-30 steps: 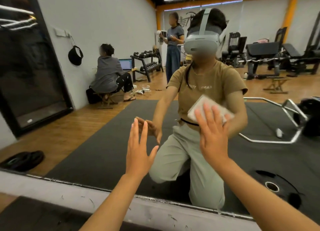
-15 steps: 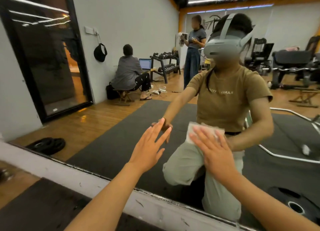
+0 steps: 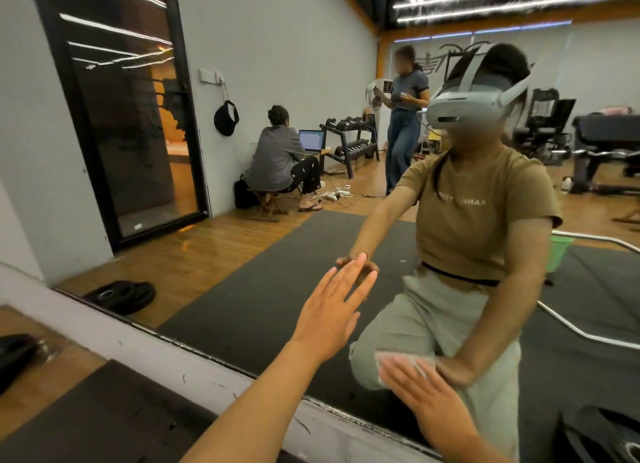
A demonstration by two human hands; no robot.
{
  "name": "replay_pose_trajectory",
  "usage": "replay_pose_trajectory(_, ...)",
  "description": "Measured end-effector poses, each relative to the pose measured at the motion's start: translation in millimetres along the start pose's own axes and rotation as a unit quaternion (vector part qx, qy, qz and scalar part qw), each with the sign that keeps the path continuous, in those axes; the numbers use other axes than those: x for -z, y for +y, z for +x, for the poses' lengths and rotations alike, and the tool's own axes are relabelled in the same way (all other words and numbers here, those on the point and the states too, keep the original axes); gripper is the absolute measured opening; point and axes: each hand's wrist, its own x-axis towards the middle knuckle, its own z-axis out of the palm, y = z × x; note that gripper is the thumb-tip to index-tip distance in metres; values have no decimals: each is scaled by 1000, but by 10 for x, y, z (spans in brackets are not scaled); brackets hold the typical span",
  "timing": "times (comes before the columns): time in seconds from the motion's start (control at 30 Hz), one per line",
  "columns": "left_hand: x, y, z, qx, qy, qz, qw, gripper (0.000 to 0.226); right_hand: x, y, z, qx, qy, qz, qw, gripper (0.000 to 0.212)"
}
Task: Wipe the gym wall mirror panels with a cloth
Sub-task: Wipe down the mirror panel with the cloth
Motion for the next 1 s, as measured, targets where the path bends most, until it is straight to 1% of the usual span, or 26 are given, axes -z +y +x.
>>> replay_pose_trajectory(0.07,12,-20,2,-3,-3,2,1000,92,-62,-52,-160,43,-47,-13,998,67)
replay_pose_trajectory(0.1,20,-30,4,-5,-5,5,1000,93,-59,-22,-167,60,-61,-27,996,67)
replay_pose_trajectory(0.17,31,-41,6,-11,-14,3,1000,94,-13,68,-77,86,-72,-27,993,78)
replay_pose_trajectory(0.23,26,-57,-6,-12,-20,-2,1000,95,85,170,95,86,-57,-12,995,85)
replay_pose_trajectory(0.27,22,-68,-10,-12,-19,-2,1000,95,175,242,212,61,-44,6,997,87)
replay_pose_trajectory(0.33,18,-80,-16,-14,-16,-4,1000,93,463,435,533,-29,23,55,998,89)
replay_pose_trajectory(0.4,16,-83,-23,-16,-10,-9,1000,91,790,635,893,-143,96,90,981,85)
replay_pose_trajectory(0.47,14,-78,-27,-14,-4,-22,1000,90,984,783,1144,-225,143,94,959,78)
replay_pose_trajectory(0.53,-6,-75,-31,-14,4,-42,999,89,981,800,1258,-257,167,88,948,73)
replay_pose_trajectory(0.63,-59,-76,-37,-20,21,-84,996,83,723,571,1178,-233,161,48,958,62)
replay_pose_trajectory(0.7,-110,-78,-41,-23,34,-100,994,77,493,327,1019,-183,127,30,974,61)
replay_pose_trajectory(0.77,-157,-80,-40,-24,41,-99,994,73,270,36,786,-101,45,33,993,73)
replay_pose_trajectory(0.83,-189,-82,-43,-22,46,-99,994,72,33,-225,451,-6,-71,34,997,93)
replay_pose_trajectory(0.87,-205,-79,-42,-22,49,-100,994,71,-62,-321,272,28,-142,33,989,105)
replay_pose_trajectory(0.9,-217,-77,-43,-23,52,-100,993,70,-90,-393,132,66,-219,27,973,113)
replay_pose_trajectory(0.93,-228,-75,-44,-24,57,-100,993,69,-100,-436,26,103,-263,13,959,111)
replay_pose_trajectory(1.0,-251,-66,-40,-23,64,-101,993,68,-104,-410,-87,168,-286,-5,943,90)
